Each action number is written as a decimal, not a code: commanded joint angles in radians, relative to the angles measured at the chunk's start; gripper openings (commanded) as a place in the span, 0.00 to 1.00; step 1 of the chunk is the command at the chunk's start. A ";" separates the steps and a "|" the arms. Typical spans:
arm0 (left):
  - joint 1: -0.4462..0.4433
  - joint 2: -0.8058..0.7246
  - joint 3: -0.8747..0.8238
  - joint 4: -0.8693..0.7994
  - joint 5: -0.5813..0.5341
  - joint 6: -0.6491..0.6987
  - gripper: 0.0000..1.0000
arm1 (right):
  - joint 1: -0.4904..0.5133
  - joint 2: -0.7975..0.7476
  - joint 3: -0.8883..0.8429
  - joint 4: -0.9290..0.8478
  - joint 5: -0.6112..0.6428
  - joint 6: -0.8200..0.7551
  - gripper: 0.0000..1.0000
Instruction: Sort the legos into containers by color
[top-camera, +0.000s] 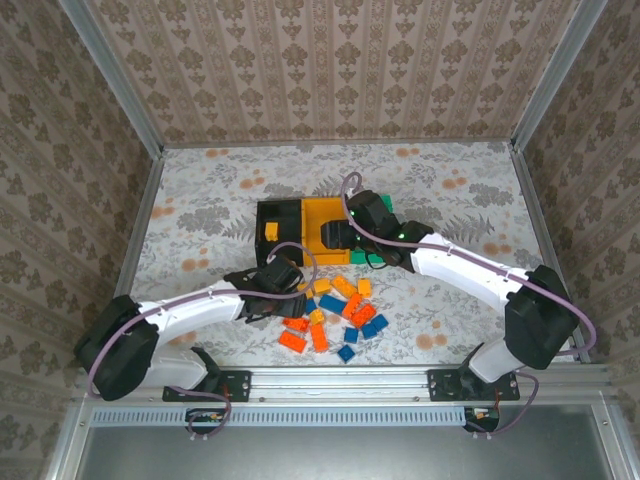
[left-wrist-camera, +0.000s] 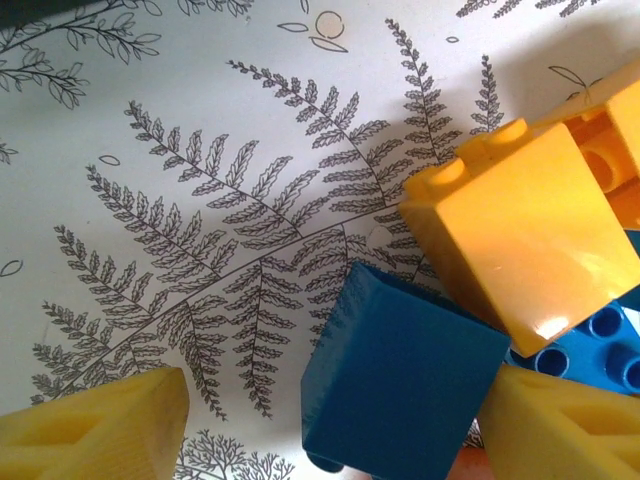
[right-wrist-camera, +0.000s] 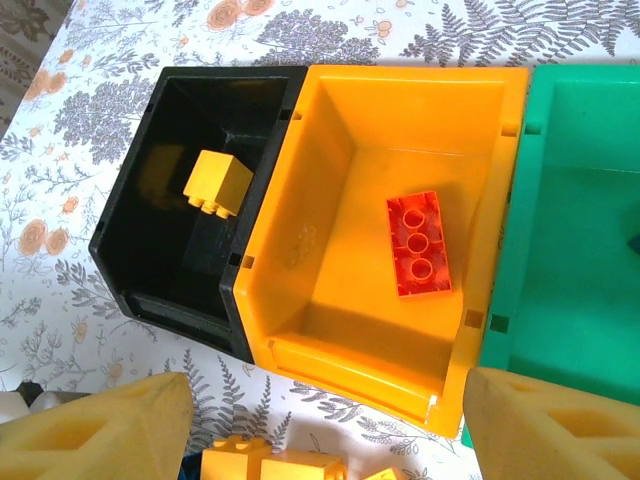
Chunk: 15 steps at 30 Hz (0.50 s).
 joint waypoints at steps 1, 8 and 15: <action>0.015 0.018 0.025 0.018 -0.016 0.033 0.76 | -0.006 -0.036 -0.024 0.014 0.023 0.009 0.73; 0.026 0.049 0.044 0.037 -0.015 0.052 0.64 | -0.008 -0.050 -0.038 0.011 0.034 0.011 0.73; 0.029 0.042 0.034 0.036 -0.022 0.047 0.47 | -0.010 -0.083 -0.062 0.023 0.054 0.035 0.73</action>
